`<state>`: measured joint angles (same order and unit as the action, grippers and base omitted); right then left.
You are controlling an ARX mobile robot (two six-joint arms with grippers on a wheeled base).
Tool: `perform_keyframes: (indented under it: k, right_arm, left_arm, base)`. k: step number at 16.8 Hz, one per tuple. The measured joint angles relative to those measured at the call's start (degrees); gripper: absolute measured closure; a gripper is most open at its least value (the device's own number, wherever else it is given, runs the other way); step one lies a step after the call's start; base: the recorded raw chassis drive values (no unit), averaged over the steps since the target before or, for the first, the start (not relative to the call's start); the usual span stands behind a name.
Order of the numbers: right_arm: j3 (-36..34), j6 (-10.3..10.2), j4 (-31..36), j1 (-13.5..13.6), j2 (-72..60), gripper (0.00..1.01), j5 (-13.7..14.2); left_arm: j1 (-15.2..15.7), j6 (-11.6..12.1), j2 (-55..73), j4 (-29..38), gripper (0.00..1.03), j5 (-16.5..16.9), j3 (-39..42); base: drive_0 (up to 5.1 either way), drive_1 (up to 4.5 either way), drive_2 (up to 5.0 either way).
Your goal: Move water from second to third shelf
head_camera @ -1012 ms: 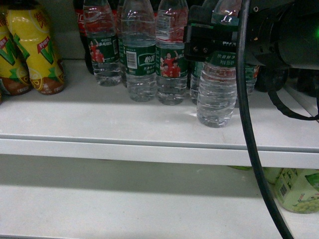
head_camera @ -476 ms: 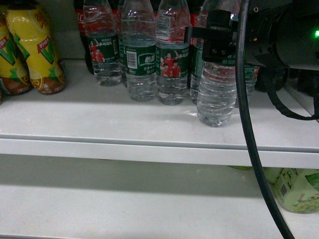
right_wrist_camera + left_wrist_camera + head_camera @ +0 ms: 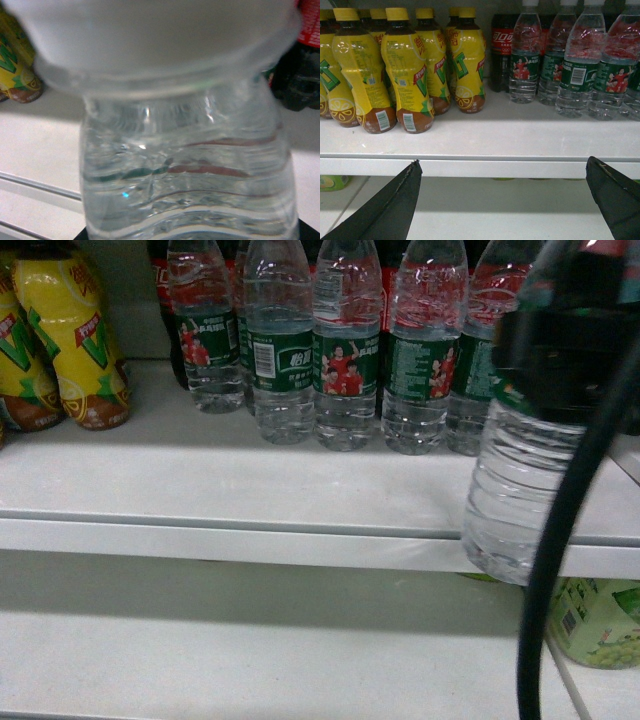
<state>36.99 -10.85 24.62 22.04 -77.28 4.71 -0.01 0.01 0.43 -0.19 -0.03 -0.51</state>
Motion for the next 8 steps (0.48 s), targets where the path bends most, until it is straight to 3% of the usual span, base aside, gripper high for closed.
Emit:
perform_keyframes:
  k: [4,8]
  right_arm:
    - [-7.5,0.63,-8.24,-1.57,18.23,0.56,-1.14]
    - [-8.66,1.42,-17.44,-3.69,33.22,0.57,-0.52]
  left_arm:
    - [0.0,0.0,0.0,0.0,0.05,0.0,0.0]
    - [0.0,0.0,0.0,0.0,0.05,0.0,0.0]
  base:
    - [0.0,0.0,0.0]
    - [0.0,0.0,0.0]
